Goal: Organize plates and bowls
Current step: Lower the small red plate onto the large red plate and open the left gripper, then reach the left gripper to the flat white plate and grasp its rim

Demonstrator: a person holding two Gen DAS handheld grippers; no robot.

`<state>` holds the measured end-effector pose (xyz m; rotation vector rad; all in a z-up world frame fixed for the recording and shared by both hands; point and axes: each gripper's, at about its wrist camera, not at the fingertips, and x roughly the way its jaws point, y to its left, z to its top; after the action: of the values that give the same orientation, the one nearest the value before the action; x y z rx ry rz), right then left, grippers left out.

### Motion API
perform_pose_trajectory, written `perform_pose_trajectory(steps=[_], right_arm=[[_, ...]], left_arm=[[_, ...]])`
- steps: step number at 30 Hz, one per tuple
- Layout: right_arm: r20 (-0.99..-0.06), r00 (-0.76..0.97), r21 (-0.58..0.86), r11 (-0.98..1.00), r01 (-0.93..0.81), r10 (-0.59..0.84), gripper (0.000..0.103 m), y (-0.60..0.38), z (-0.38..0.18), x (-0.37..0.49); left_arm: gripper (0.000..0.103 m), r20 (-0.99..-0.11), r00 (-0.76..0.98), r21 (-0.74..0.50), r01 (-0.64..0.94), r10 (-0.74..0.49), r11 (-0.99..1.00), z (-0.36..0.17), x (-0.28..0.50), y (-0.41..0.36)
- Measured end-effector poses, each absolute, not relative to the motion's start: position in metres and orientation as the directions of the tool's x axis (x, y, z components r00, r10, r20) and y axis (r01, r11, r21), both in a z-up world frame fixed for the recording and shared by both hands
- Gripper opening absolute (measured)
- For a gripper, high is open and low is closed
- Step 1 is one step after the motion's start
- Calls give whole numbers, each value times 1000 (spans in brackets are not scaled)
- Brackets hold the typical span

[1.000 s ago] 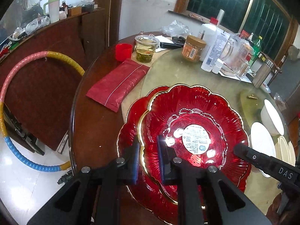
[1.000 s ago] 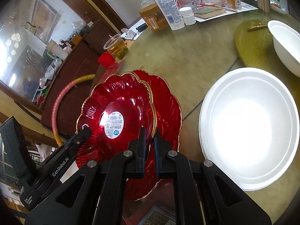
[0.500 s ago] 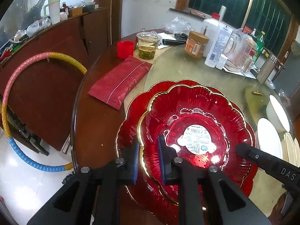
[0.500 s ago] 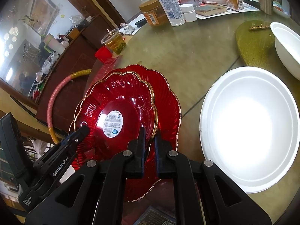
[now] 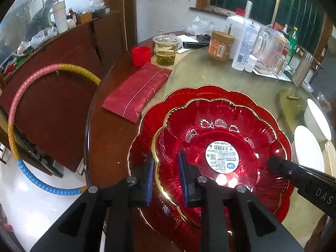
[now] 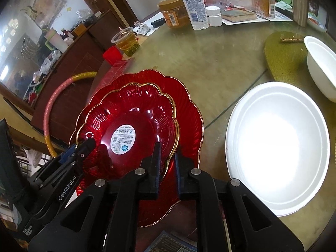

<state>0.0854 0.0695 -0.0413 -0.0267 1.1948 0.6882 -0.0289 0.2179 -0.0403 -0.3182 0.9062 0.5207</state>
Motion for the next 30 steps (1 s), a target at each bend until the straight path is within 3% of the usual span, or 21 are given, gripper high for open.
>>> perform_pose_trajectory(steps=[4,11,14,18,19,20,21,22,23,26,30], right_arm=[[-871,217,278,807,-522,440,12,74,-39,82],[-878,243,223,799,-558,414,14,78,-30,74],[-865,278,216,810,-546,418,14,70,-22,73],[-827,276,294,796,-529,489,14,54,-9,75],[-813,272,324,788,-524,515,22,50,-6,75],[-784,267,375,770,-516,560,44,41,-1,75],[-757,264,417,753,-509,597,60,34,2,75],[-724,265,463,733,-497,637,83,26,5,75],[-689,269,507,713,-484,673,89,18,8,74],[-587,278,622,643,-446,760,89,-11,14,72],[-460,350,723,573,-387,816,90,-60,15,66]], left_arm=[[30,-813,497,-19,-543,303,839,-40,-27,214],[80,-734,552,8,-575,396,818,-17,-37,210],[81,-678,587,2,-600,443,800,-5,-45,211],[81,-650,635,-91,-611,418,786,5,-53,216],[81,-644,648,-119,-610,407,783,6,-54,217],[81,-636,668,-164,-606,386,778,8,-56,217],[81,-629,686,-200,-598,366,776,9,-57,218],[82,-619,712,-249,-579,332,777,11,-57,216],[83,-611,731,-280,-558,303,781,13,-58,214],[83,-577,788,-341,-470,214,814,18,-53,199],[84,-550,825,-317,-354,133,880,22,-41,165]])
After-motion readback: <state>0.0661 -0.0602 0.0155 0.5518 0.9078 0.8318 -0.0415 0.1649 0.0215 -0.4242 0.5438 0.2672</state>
